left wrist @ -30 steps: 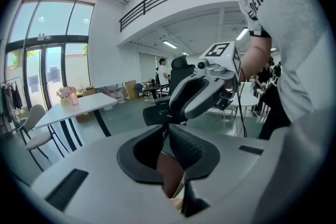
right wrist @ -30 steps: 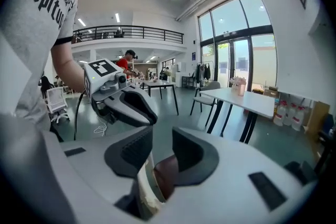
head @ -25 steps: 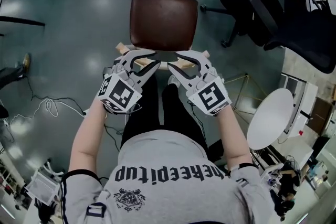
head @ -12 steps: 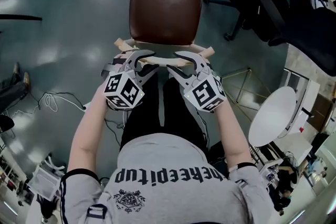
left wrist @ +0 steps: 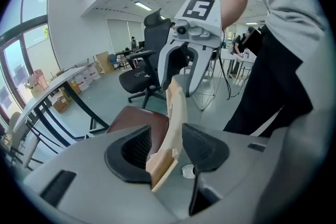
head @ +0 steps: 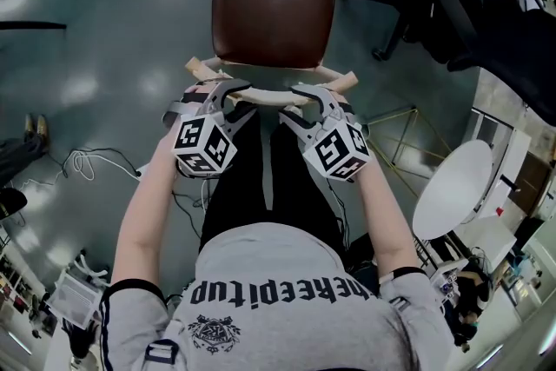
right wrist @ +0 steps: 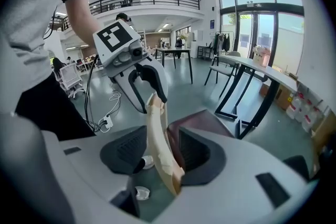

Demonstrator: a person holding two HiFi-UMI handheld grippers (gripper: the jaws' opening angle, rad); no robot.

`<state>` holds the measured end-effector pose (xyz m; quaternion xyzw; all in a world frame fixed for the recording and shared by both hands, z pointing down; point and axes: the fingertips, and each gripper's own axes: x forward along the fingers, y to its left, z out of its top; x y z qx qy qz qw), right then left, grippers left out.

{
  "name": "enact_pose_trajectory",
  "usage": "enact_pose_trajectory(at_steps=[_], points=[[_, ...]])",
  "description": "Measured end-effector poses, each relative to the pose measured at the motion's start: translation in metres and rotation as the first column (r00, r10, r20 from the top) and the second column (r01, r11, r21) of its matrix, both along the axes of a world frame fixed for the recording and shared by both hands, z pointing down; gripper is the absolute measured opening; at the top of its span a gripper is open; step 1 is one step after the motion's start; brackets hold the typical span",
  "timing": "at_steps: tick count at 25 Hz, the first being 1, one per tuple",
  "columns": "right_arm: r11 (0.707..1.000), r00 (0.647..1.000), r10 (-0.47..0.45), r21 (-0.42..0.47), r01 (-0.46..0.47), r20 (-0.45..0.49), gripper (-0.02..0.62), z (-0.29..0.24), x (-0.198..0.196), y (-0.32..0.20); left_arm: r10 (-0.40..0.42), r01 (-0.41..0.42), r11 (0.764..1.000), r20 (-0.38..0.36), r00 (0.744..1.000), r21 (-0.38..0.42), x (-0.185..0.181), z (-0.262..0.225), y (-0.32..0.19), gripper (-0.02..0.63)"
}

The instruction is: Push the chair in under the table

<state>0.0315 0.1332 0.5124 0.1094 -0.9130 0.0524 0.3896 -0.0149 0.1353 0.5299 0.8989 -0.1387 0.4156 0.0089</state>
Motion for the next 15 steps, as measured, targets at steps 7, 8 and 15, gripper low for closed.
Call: enact_pose_trajectory(at_steps=[7, 8, 15], points=[[1.0, 0.997, -0.018, -0.007, 0.018, -0.074, 0.204, 0.025, 0.015, 0.005, 0.024, -0.023, 1.0, 0.058, 0.998, -0.014, -0.001, 0.02, 0.006, 0.19], [1.0, 0.996, -0.02, -0.005, 0.02, -0.085, 0.207, 0.028, 0.017, 0.005, 0.021, -0.02, 1.0, 0.062, 0.998, -0.018, -0.001, 0.022, 0.006, 0.19], [1.0, 0.992, -0.024, 0.016, 0.027, -0.127, 0.19, 0.044, 0.023, 0.004, -0.016, 0.018, 0.999, 0.054, 0.998, -0.04, -0.002, 0.03, 0.005, 0.19]])
